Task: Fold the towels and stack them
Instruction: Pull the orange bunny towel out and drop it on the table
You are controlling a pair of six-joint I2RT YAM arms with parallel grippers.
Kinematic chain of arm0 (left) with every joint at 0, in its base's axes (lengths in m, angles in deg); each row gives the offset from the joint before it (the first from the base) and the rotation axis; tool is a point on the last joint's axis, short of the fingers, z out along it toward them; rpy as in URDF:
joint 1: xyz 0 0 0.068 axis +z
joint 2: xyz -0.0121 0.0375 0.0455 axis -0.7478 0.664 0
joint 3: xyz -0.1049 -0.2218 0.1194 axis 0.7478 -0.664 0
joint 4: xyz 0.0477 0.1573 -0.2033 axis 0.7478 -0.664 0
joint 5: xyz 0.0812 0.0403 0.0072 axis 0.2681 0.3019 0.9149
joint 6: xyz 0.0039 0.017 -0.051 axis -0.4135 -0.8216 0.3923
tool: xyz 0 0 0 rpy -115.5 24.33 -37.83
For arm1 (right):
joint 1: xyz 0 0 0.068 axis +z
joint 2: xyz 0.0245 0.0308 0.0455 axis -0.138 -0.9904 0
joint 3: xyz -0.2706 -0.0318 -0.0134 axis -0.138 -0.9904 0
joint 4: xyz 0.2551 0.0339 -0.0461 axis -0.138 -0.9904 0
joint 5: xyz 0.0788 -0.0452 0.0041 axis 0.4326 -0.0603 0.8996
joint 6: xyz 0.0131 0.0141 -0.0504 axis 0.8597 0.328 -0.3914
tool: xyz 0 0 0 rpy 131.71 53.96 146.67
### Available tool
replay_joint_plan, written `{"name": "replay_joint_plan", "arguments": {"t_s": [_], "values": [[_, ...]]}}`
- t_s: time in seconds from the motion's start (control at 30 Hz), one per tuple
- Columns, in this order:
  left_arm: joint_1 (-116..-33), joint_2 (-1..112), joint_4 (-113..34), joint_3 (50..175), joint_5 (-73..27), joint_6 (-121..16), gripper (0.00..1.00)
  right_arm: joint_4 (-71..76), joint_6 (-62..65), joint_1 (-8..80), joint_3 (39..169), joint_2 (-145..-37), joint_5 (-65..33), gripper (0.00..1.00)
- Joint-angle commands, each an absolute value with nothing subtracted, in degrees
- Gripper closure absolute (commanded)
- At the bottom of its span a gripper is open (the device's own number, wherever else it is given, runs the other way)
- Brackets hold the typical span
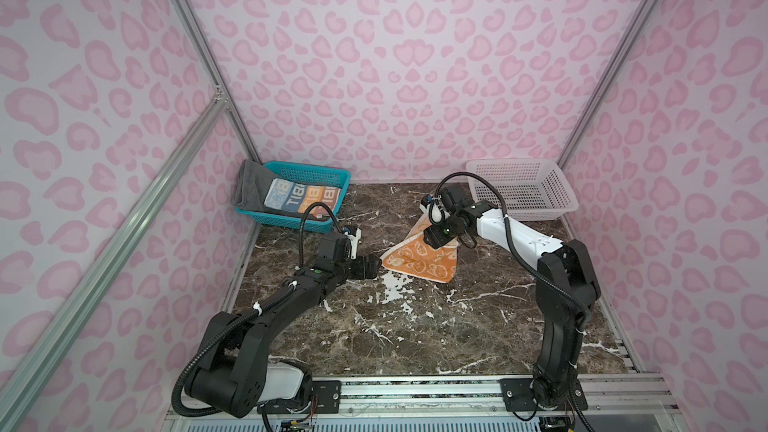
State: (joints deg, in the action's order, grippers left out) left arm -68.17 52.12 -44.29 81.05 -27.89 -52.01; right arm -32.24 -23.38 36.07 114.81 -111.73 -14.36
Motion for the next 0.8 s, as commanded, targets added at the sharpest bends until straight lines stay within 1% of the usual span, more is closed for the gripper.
{"name": "replay_joint_plan", "arguments": {"t_s": [0.0,0.17,0.27,0.33,0.47,0.57,0.67,0.77], "values": [[-68.10,54.37,-44.78,83.37,-29.05,-53.13,0.07,-29.38,-21.95,36.04,111.84,-108.35,-19.36,0.27],[-68.16,59.57,-47.17,87.87,-28.76,-53.86,0.09,-26.91,-19.18,36.12,104.75,-102.28,-23.01,0.23],[-68.13,62.82,-47.24,90.14,-29.48,-53.88,0.12,-25.07,-16.71,36.52,100.60,-99.50,-23.84,0.21],[-68.14,65.29,-47.70,92.17,-29.73,-53.84,0.15,-24.18,-14.85,36.97,98.13,-98.35,-24.57,0.21],[-68.19,69.98,-48.36,95.90,-31.25,-53.29,0.28,-22.95,-9.39,37.78,94.47,-98.04,-22.34,0.30],[-68.34,72.85,-47.80,97.54,-32.14,-52.65,0.37,-20.90,-4.17,38.69,91.11,-98.90,-22.73,0.42],[-68.70,75.16,-47.68,98.53,-32.39,-52.24,0.44,-18.99,0.46,38.77,88.43,-100.22,-23.03,0.54],[-69.18,77.01,-47.60,98.94,-32.63,-52.05,0.49,-18.40,2.18,38.69,87.96,-102.28,-24.79,0.62]]}}
